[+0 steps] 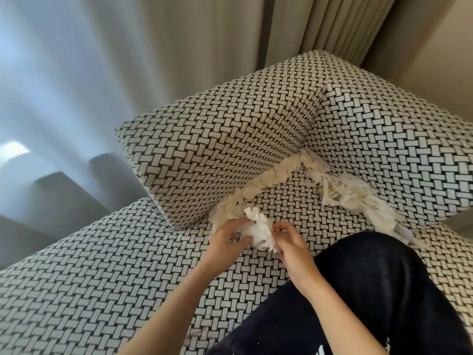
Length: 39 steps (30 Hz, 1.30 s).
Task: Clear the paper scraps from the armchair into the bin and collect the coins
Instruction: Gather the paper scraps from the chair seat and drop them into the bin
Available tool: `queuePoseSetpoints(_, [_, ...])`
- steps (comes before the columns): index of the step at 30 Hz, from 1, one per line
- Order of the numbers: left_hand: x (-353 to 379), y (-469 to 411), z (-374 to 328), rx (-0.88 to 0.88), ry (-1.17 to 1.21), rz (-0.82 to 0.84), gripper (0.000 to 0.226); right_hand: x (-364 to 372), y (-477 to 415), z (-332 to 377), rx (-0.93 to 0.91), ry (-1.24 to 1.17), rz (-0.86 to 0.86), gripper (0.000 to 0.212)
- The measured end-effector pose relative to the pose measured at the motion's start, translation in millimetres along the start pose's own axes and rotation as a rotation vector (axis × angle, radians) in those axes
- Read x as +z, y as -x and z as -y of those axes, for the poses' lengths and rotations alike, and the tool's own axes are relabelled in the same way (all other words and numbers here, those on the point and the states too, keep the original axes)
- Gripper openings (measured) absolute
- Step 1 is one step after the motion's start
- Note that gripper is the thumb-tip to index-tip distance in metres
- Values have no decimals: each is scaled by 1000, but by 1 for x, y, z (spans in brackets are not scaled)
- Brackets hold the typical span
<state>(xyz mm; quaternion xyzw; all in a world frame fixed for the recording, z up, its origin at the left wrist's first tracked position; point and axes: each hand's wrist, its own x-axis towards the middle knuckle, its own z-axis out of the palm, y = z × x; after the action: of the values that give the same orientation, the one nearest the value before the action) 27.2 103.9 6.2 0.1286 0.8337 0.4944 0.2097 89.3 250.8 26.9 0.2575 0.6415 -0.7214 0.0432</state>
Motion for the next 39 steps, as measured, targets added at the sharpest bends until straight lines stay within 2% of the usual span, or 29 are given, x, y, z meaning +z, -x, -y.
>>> queuePoseSetpoints(5, [10,-2,-12,39,56,53,27,-6,-1,7,60,-433,-12,22])
queuePoseSetpoints(8, [13,-5,-20,47,91,26,21,-14,2,14,48,-506,-3,27])
queuePoseSetpoints(14, [17,-19,-63,113,34,27,18,-44,17,38,-63,-289,-43,24])
queuePoseSetpoints(18, [24,-24,-101,135,-16,93,27,-71,31,62,-174,-117,-149,20])
queuePoseSetpoints(21, [40,-28,-134,200,-32,146,28,-99,47,79,-237,-79,-227,19])
queuePoseSetpoints(29, [138,-28,-211,252,90,388,18,-192,101,84,-254,-125,-563,21])
queuePoseSetpoints(34, [220,-18,-247,251,60,587,17,-258,150,68,-263,-131,-780,17])
queuePoseSetpoints(39, [292,1,-273,309,-15,714,14,-314,185,41,-193,-141,-966,15])
